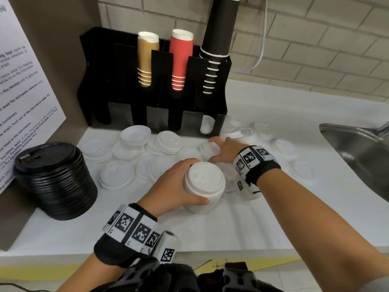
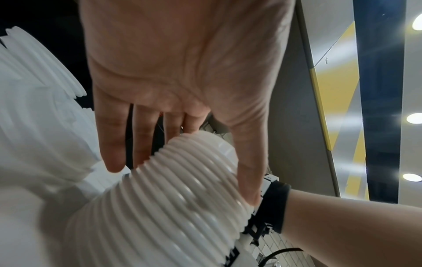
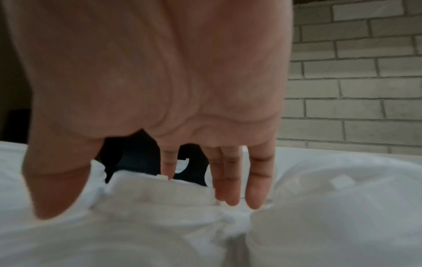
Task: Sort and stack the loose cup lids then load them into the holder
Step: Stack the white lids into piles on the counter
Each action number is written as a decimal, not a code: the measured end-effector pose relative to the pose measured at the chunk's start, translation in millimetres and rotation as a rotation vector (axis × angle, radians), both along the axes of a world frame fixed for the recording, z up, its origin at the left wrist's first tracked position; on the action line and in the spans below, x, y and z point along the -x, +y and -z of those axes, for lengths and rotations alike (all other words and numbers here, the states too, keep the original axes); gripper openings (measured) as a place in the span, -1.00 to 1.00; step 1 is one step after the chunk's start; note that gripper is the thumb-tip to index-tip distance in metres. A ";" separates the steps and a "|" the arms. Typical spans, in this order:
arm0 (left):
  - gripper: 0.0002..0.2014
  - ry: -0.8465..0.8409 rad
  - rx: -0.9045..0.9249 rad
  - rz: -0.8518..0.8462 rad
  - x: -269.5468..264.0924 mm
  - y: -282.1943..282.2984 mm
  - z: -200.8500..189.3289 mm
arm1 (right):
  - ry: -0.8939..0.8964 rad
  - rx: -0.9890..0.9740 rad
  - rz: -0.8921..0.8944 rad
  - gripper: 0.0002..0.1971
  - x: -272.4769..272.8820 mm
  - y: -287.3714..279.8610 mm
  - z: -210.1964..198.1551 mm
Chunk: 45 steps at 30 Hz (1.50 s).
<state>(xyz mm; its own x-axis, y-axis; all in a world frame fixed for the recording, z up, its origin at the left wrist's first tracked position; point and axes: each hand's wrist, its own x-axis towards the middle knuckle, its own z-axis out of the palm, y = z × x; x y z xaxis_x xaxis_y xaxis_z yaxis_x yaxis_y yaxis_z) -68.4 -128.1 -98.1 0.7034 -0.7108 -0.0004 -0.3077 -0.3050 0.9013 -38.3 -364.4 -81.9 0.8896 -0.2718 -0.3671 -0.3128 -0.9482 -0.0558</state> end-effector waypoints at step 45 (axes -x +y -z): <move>0.26 0.090 0.009 -0.029 5.1 -6.7 3.6 | -0.760 -0.542 -0.161 -0.62 127.5 65.5 -11.4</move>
<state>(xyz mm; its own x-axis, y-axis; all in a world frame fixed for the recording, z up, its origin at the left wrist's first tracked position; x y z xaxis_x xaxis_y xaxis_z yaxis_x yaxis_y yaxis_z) -73.6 -134.7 -101.7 0.7210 -0.6905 -0.0584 -0.2168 -0.3048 0.9274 -165.9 -299.0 -70.5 0.9544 -0.0875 0.2854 0.1205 -0.7618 -0.6366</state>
